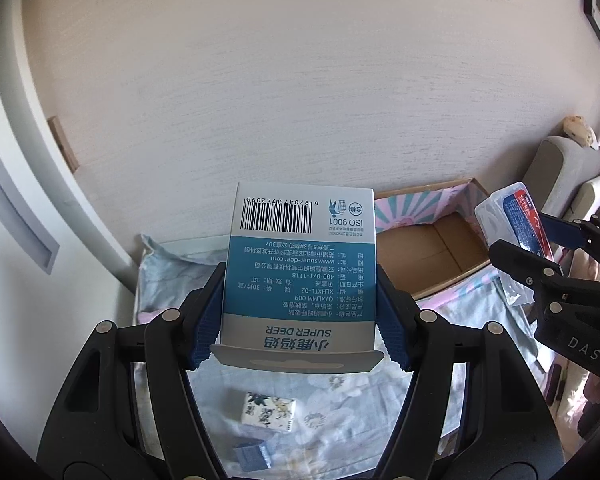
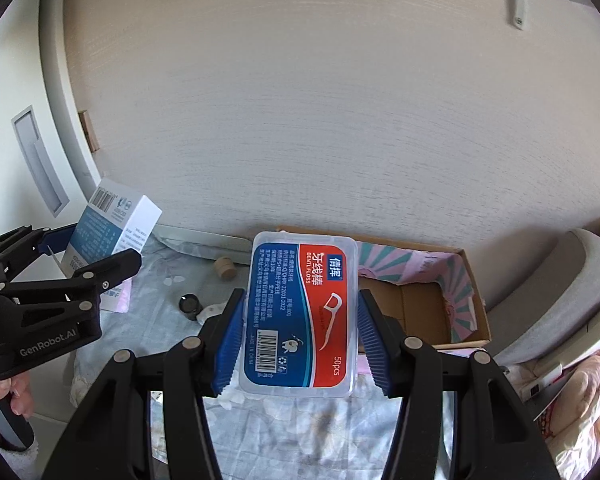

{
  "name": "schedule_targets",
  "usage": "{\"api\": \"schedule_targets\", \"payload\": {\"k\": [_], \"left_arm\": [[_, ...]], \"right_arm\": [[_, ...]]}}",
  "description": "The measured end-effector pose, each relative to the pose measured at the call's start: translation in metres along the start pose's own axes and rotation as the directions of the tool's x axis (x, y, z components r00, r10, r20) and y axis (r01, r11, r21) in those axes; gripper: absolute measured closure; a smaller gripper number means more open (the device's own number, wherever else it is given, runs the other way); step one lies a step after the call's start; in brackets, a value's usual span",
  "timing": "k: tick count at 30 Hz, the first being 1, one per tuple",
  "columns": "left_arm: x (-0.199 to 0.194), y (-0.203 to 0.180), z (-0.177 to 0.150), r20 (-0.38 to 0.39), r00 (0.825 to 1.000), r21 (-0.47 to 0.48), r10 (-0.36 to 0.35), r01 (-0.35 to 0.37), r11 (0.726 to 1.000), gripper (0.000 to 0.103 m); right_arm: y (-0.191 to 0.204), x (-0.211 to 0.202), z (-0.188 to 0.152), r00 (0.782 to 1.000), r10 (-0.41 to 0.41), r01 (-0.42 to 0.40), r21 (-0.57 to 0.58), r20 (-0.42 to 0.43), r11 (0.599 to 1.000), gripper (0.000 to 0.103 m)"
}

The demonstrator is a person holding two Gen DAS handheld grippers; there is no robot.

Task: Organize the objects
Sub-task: 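Carry white box and floss case up toward the cardboard box with both tools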

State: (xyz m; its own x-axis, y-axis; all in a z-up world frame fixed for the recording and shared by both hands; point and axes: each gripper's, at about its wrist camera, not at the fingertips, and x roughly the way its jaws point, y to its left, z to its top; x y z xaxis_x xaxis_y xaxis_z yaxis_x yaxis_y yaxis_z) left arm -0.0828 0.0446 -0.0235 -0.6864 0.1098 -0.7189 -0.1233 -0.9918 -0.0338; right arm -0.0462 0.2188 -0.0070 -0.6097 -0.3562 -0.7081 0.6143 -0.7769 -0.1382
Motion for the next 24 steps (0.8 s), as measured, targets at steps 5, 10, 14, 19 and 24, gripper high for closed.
{"api": "schedule_targets", "payload": {"k": [5, 10, 14, 19, 24], "left_arm": [[0.006, -0.024, 0.003, -0.008, 0.999, 0.005, -0.033, 0.033, 0.999, 0.039], [0.012, -0.049, 0.005, -0.016, 0.998, 0.020, -0.056, 0.057, 0.998, 0.039], [0.018, -0.063, 0.006, -0.025, 0.997, 0.028, -0.080, 0.080, 0.996, 0.039], [0.026, -0.080, 0.010, -0.028, 0.995, 0.041, -0.096, 0.098, 0.994, 0.039], [0.030, -0.093, 0.013, -0.031, 0.994, 0.052, -0.109, 0.111, 0.992, 0.039]], "right_arm": [[-0.023, -0.007, -0.005, 0.999, -0.033, 0.033, 0.028, -0.006, 0.999, 0.053], [-0.044, -0.014, -0.010, 0.998, -0.065, 0.066, 0.058, -0.012, 0.996, 0.053], [-0.060, -0.019, -0.012, 0.996, -0.088, 0.090, 0.079, -0.020, 0.993, 0.053], [-0.081, -0.018, -0.017, 0.993, -0.111, 0.114, 0.103, -0.031, 0.988, 0.053], [-0.098, -0.011, -0.019, 0.991, -0.124, 0.128, 0.120, -0.041, 0.984, 0.053]]}}
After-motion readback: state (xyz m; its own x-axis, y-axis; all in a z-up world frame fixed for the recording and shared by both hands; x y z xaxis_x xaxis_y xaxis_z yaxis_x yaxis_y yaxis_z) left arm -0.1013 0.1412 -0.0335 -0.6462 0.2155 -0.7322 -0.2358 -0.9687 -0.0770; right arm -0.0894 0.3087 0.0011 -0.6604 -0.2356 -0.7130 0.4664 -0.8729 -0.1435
